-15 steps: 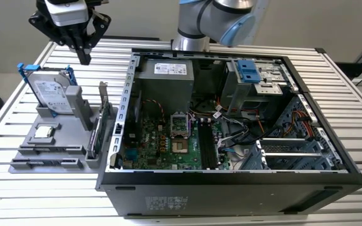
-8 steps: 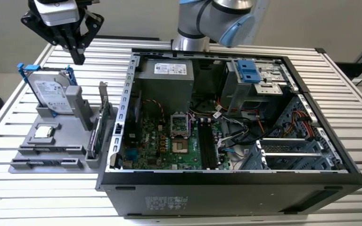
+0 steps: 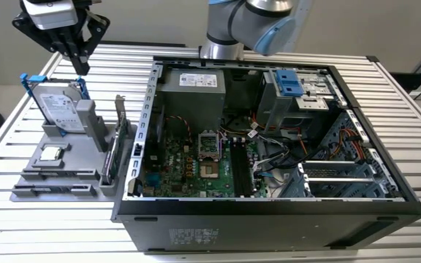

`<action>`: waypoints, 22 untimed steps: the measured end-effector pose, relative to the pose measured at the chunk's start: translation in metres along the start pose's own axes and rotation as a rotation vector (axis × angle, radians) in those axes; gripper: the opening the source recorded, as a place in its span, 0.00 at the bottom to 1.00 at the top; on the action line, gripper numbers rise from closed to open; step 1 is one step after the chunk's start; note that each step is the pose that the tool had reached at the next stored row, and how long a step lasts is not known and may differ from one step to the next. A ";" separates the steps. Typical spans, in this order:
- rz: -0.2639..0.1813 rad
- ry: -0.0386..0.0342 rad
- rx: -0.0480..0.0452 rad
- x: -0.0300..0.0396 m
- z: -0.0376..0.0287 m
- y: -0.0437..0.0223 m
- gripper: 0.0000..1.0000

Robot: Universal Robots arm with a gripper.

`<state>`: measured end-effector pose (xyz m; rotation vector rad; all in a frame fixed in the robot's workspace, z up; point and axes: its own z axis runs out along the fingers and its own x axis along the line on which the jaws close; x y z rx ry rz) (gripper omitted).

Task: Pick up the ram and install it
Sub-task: 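Reach for the ram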

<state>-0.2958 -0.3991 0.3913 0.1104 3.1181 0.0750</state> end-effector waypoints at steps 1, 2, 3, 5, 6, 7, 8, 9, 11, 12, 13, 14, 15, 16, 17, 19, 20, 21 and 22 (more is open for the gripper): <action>0.000 0.0000 0.0000 0.0020 -0.0001 -0.0002 0.00; 0.000 0.0000 0.0000 0.0040 -0.0001 -0.0004 0.00; 0.000 0.0000 0.0000 0.0058 -0.0001 -0.0006 0.00; 0.000 0.0000 0.0000 0.0093 -0.0002 -0.0009 0.00; 0.000 0.0000 0.0000 0.0110 -0.0002 -0.0011 0.00; 0.000 0.0001 0.0000 0.0128 -0.0003 -0.0012 0.00; 0.000 0.0000 0.0000 0.0145 -0.0003 -0.0014 0.00; 0.000 0.0000 0.0001 0.0162 -0.0003 -0.0015 0.00; 0.000 0.0000 0.0000 0.0197 -0.0004 -0.0018 0.00; 0.000 0.0000 0.0000 0.0213 -0.0004 -0.0019 0.00; 0.000 0.0001 0.0001 0.0230 -0.0004 -0.0021 0.00; 0.000 0.0000 0.0000 0.0247 -0.0004 -0.0023 0.00; 0.000 0.0000 0.0000 0.0264 -0.0005 -0.0024 0.00; 0.000 0.0000 0.0000 0.0281 -0.0005 -0.0025 0.00; 0.000 0.0001 0.0000 0.0298 -0.0005 -0.0027 0.00; 0.000 0.0001 0.0001 0.0332 -0.0006 -0.0030 0.00; 0.000 0.0000 0.0000 0.0348 -0.0006 -0.0032 0.00; 0.000 0.0000 0.0000 0.0363 -0.0006 -0.0033 0.00; 0.000 0.0000 0.0001 0.0383 -0.0007 -0.0035 0.00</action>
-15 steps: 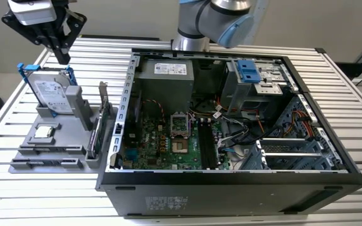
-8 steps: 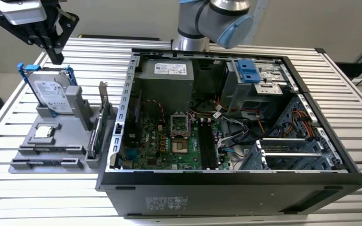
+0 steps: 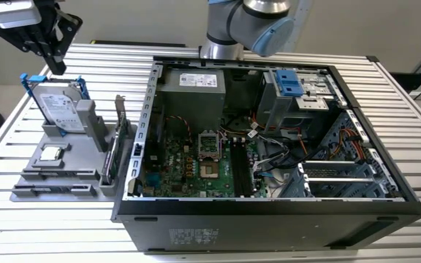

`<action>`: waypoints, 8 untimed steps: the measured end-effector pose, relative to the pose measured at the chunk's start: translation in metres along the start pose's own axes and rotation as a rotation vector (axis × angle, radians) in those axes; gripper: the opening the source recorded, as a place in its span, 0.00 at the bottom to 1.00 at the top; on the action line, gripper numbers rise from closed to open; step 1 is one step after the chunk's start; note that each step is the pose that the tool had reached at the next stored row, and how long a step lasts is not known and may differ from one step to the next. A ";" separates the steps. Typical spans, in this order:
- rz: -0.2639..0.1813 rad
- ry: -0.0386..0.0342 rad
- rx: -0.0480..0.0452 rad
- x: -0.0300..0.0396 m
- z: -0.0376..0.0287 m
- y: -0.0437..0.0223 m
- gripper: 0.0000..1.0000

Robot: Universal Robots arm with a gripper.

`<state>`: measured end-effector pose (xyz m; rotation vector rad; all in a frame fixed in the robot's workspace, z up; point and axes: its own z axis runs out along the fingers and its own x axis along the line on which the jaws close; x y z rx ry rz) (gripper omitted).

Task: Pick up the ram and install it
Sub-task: 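Reach for the ram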

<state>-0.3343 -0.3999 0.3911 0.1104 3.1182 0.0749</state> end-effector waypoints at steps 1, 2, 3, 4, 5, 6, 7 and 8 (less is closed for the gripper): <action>0.000 0.0000 0.0000 0.0021 0.0000 -0.0002 0.00; 0.000 0.0000 0.0000 0.0040 0.0000 -0.0003 0.00; 0.000 0.0000 0.0000 0.0059 -0.0001 -0.0005 0.00; 0.000 0.0000 -0.0001 0.0080 -0.0001 -0.0006 0.00; 0.000 0.0000 -0.0001 0.0099 -0.0001 -0.0008 0.00; 0.000 0.0000 0.0000 0.0120 -0.0002 -0.0010 0.00; 0.000 0.0000 0.0000 0.0140 -0.0002 -0.0011 0.00; 0.000 0.0000 0.0000 0.0159 -0.0002 -0.0013 0.00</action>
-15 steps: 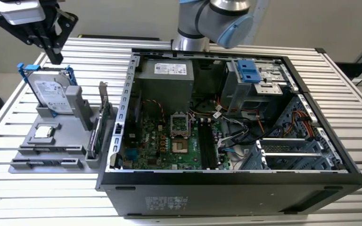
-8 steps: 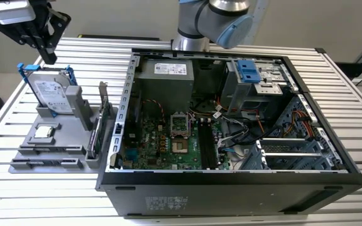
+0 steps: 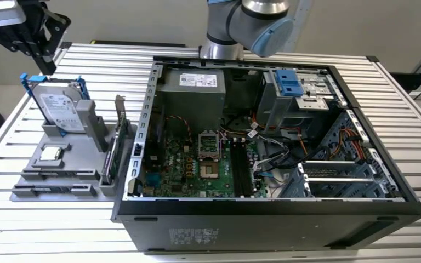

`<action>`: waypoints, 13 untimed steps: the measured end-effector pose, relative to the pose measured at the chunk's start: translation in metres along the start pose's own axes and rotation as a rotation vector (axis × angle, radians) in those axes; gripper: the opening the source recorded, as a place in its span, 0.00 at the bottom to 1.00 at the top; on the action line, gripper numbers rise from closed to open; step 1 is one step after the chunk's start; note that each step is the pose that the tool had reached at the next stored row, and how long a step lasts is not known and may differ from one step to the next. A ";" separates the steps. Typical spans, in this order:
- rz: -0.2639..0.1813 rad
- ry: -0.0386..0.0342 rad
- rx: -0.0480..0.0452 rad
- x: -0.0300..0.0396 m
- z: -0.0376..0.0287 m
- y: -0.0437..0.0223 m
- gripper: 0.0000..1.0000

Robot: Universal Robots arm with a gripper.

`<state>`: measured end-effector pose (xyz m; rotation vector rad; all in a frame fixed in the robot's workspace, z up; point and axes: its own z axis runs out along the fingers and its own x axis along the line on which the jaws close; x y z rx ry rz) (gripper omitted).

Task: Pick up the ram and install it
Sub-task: 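Reach for the ram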

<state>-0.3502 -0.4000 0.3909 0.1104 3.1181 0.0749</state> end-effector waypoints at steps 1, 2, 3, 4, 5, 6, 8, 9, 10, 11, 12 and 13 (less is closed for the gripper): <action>0.000 0.0001 0.0001 0.0020 -0.0001 -0.0001 0.00; 0.000 0.0000 0.0000 0.0040 0.0000 -0.0003 0.00; 0.000 0.0000 -0.0001 0.0059 0.0000 -0.0004 0.00; 0.000 0.0000 0.0000 0.0078 -0.0001 -0.0006 0.00; 0.000 0.0001 0.0000 0.0098 -0.0001 -0.0007 0.00; 0.000 -0.0001 0.0000 0.0115 -0.0001 -0.0008 0.00; 0.000 0.0000 0.0000 0.0151 -0.0001 -0.0011 0.00; 0.000 0.0000 0.0000 0.0169 -0.0001 -0.0012 0.00; 0.000 0.0001 0.0000 0.0186 -0.0001 -0.0013 0.00; 0.000 0.0001 0.0000 0.0201 -0.0001 -0.0014 0.00; 0.000 0.0000 0.0000 0.0217 -0.0001 -0.0015 0.00; 0.000 0.0000 0.0000 0.0230 -0.0001 -0.0016 0.00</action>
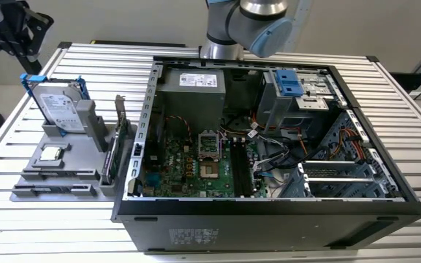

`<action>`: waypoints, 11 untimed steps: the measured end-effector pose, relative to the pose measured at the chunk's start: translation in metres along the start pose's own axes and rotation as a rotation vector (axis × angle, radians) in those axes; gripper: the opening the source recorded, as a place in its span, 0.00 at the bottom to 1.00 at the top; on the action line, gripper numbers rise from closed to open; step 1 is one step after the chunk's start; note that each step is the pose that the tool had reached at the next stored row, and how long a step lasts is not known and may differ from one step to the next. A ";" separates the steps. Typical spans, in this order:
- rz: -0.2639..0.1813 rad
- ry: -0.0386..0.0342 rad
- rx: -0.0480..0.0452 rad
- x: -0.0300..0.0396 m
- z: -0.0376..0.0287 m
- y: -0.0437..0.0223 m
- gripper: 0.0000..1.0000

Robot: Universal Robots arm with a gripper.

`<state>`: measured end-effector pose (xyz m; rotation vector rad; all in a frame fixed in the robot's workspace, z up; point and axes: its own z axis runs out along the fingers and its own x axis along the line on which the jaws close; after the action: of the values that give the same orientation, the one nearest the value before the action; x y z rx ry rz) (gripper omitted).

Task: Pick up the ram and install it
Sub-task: 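Reach for the ram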

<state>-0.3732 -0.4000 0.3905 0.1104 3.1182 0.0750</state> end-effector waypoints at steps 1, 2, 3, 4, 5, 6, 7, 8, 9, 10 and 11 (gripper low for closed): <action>0.000 0.0000 0.0000 0.0012 0.0000 -0.0001 0.00; 0.000 -0.0001 -0.0001 0.0016 0.0000 -0.0001 0.00; 0.000 -0.0001 0.0000 0.0016 0.0000 -0.0001 0.00; 0.000 0.0000 0.0000 0.0018 0.0000 -0.0002 0.00; 0.000 0.0001 0.0000 0.0020 0.0000 -0.0002 0.00; 0.000 0.0000 0.0000 0.0021 0.0000 -0.0002 0.00; 0.000 0.0000 -0.0001 0.0022 0.0000 -0.0001 0.00; 0.000 0.0000 0.0000 0.0021 0.0000 -0.0002 0.00; 0.000 0.0001 0.0001 0.0022 0.0000 -0.0001 0.00; 0.000 0.0002 0.0001 0.0022 0.0000 -0.0001 0.00; 0.000 0.0001 0.0000 0.0022 0.0000 -0.0002 0.00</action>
<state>-0.3754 -0.4000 0.3904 0.1104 3.1183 0.0749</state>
